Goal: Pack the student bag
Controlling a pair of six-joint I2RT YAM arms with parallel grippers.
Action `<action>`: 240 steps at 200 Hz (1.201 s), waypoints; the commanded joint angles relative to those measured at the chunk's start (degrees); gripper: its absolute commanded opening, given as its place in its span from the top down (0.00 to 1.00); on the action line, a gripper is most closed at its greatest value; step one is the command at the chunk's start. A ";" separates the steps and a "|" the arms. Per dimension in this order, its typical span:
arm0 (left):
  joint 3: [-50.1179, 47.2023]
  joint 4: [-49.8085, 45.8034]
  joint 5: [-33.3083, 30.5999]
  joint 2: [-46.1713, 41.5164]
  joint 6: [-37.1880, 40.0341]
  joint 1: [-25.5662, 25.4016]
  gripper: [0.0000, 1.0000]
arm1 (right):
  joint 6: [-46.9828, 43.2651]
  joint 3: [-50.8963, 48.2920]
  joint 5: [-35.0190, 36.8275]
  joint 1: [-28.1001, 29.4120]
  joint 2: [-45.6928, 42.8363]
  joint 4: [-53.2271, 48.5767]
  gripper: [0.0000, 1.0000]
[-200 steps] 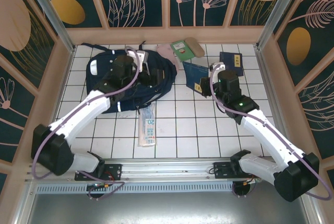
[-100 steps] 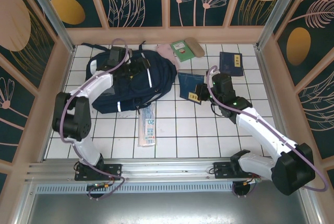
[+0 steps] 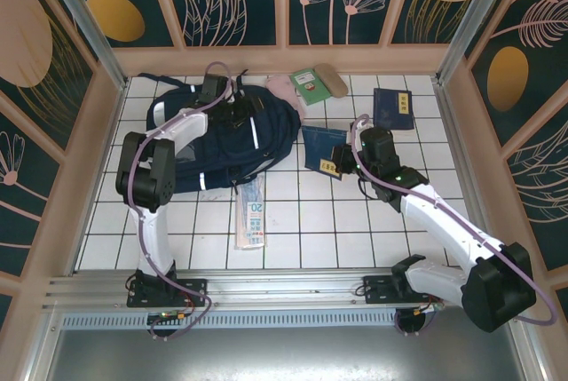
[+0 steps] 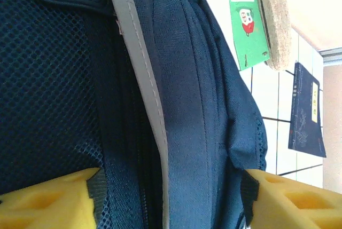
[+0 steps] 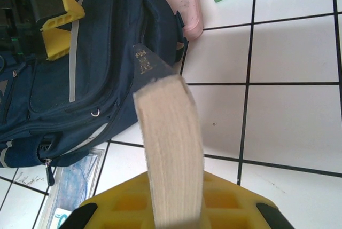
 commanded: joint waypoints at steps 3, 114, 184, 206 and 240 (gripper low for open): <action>3.12 3.38 2.72 1.84 -0.91 -0.08 0.34 | 0.62 -0.57 -1.03 -0.06 -0.05 3.72 1.00; 5.56 5.36 5.60 6.99 -3.42 -0.72 0.75 | 2.59 -2.24 0.59 -0.02 -0.46 4.62 1.00; 17.52 -16.68 1.29 -1.08 8.26 -0.74 1.00 | 9.05 -1.54 5.22 -4.53 -6.82 3.30 1.00; 20.14 -25.25 -1.69 -5.21 12.46 -0.65 1.00 | 10.54 -0.92 3.88 -6.98 -8.61 4.28 1.00; 14.80 -29.53 -3.52 -14.73 16.65 -0.68 1.00 | 12.23 1.74 -1.66 -10.17 -8.15 6.05 1.00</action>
